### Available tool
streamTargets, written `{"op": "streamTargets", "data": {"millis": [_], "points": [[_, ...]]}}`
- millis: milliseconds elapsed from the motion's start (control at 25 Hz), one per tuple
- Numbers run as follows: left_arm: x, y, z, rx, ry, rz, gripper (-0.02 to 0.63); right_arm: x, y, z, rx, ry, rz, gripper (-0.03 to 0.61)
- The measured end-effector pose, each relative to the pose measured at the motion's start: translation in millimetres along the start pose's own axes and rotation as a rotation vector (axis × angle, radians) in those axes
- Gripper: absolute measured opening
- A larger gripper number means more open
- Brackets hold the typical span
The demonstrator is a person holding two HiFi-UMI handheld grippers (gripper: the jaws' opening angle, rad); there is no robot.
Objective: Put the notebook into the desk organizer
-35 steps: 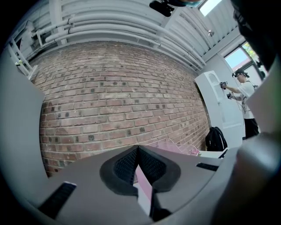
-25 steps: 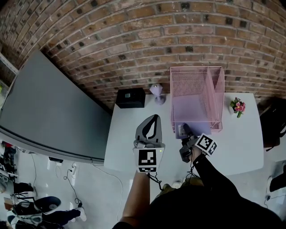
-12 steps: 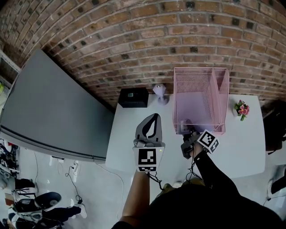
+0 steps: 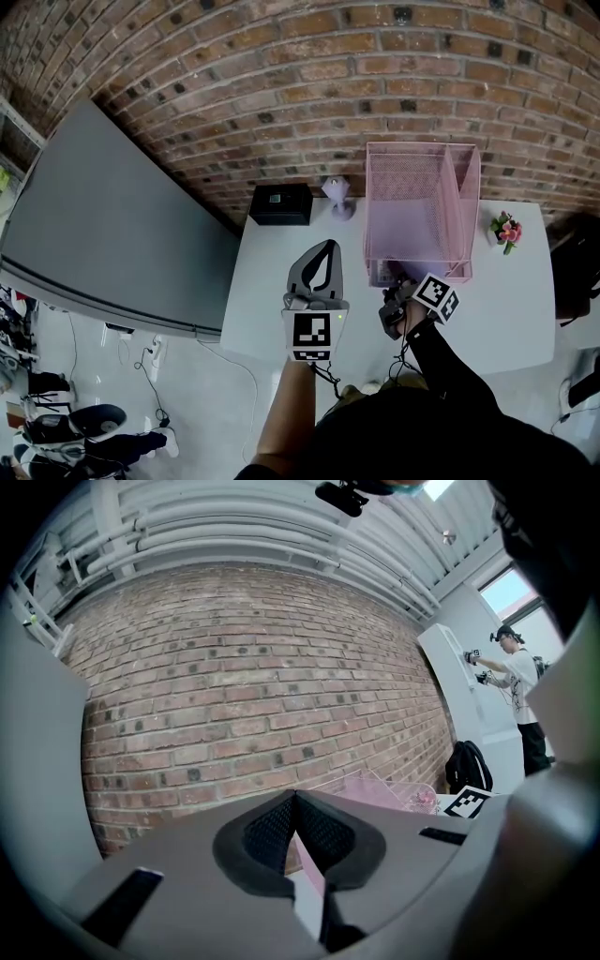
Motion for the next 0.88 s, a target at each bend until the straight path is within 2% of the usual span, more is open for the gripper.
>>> {"op": "streamTargets", "data": {"millis": [280, 360, 560, 600, 640, 680, 880], "points": [[6, -2, -2, 0.000, -0.016, 0.006, 0.008, 8, 4, 3, -0.021, 0.053, -0.023, 0.051], [7, -2, -1, 0.001, -0.018, 0.004, 0.008, 12, 5, 3, -0.028, 0.067, -0.030, 0.073], [5, 0, 0, 0.002, -0.020, -0.004, 0.008, 14, 10, 12, -0.023, 0.114, -0.064, 0.078], [4, 0, 1, 0.002, -0.020, -0.006, 0.008, 12, 11, 14, -0.024, 0.108, -0.073, 0.096], [4, 0, 1, 0.001, -0.019, -0.006, 0.008, 9, 11, 15, -0.028, 0.094, -0.085, 0.177], [4, 0, 2, 0.001, -0.018, -0.006, 0.008, 6, 11, 16, -0.031, 0.075, -0.096, 0.220], [4, 1, 4, -0.002, -0.011, -0.005, 0.008, 5, 11, 16, -0.010, 0.049, -0.110, 0.238]]}}
Point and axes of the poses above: the fingertips, and each gripper's own axes: x backward along the fingers, z to its right, y out of its underside, the point moved 8 cm from there along x, backward along the fingers, and after that the axes turned 11 degrees about x, right-handed, at the moved point
